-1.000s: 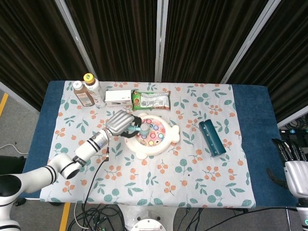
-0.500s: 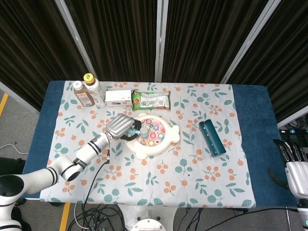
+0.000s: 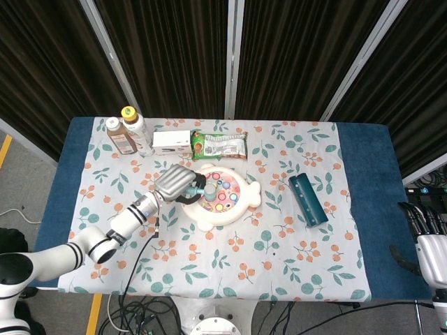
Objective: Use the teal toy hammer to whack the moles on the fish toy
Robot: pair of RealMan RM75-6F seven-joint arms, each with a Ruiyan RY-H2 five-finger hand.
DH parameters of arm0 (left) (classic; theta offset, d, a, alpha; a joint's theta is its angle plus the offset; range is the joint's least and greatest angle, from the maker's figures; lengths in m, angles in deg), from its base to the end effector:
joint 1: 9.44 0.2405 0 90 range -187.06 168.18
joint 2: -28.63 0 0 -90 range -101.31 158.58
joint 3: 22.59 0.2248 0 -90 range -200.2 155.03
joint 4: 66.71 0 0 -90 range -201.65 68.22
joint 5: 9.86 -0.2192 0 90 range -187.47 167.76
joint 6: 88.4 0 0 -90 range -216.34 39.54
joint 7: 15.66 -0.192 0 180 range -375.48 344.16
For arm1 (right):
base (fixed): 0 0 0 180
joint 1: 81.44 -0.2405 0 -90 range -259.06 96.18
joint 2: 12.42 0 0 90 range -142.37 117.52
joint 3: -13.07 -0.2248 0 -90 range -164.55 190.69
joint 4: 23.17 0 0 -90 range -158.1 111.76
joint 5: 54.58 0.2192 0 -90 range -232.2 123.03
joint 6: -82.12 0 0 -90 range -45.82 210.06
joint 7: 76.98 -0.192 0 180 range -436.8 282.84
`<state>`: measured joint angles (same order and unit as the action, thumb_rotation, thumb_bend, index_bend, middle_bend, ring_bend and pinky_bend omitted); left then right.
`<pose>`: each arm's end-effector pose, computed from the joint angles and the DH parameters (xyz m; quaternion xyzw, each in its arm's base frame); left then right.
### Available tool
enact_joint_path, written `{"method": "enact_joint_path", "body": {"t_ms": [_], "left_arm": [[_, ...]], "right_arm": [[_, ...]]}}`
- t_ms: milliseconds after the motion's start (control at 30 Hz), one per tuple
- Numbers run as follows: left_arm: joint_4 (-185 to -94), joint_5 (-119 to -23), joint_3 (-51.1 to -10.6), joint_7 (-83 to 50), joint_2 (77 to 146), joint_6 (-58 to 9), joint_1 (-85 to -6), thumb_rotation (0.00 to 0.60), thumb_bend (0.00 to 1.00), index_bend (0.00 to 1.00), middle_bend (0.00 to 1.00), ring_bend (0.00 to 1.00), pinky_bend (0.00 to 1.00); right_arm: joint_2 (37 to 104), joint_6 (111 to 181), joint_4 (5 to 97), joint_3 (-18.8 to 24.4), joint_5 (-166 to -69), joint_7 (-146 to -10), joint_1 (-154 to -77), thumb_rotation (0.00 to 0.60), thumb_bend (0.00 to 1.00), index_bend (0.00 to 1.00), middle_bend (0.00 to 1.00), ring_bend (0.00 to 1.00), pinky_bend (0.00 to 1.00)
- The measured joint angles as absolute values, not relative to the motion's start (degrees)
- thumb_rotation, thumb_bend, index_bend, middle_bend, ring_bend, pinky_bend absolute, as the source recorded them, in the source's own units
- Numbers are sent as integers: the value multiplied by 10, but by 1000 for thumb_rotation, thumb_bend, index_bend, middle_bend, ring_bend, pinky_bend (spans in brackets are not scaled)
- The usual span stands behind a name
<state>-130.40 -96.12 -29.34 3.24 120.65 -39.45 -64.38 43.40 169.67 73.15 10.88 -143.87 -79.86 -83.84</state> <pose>-0.0691 0.4108 -0.0592 -0.7872 -0.3512 -0.4282 0.2714 -0.2815 -0.2123 0.1731 0.6024 -0.3705 0.3897 0.5899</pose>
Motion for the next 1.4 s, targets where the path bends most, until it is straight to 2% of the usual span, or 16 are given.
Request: {"method": "enact_joint_path", "body": {"t_ms": [500, 667, 833, 1167, 1400], "left_arm": [[-1339, -949, -301, 41, 1171, -361, -626, 600, 595, 677, 688, 598, 747], [-1329, -944, -296, 56, 1169, -325, -595, 600, 595, 676, 678, 591, 693], [-1287, -942, -277, 79, 1179, -290, -552, 600, 592, 664, 657, 572, 677], [-1163, -958, -233, 108, 1240, -304, -525, 600, 529, 641, 629, 542, 607], [-1124, -976, -217, 125, 1260, -316, -520, 600, 458, 561, 541, 445, 559]], "right_arm": [[435, 1701, 726, 108, -1442, -806, -836, 600, 212, 10, 117, 0, 0], [434, 1698, 725, 107, -1442, -808, -838, 600, 212, 10, 117, 0, 0], [437, 1692, 723, 108, -1443, -810, -841, 600, 212, 9, 116, 0, 0], [438, 1695, 731, 109, -1448, -802, -840, 600, 211, 10, 117, 0, 0], [438, 1700, 735, 111, -1449, -797, -836, 600, 211, 10, 117, 0, 0]]}}
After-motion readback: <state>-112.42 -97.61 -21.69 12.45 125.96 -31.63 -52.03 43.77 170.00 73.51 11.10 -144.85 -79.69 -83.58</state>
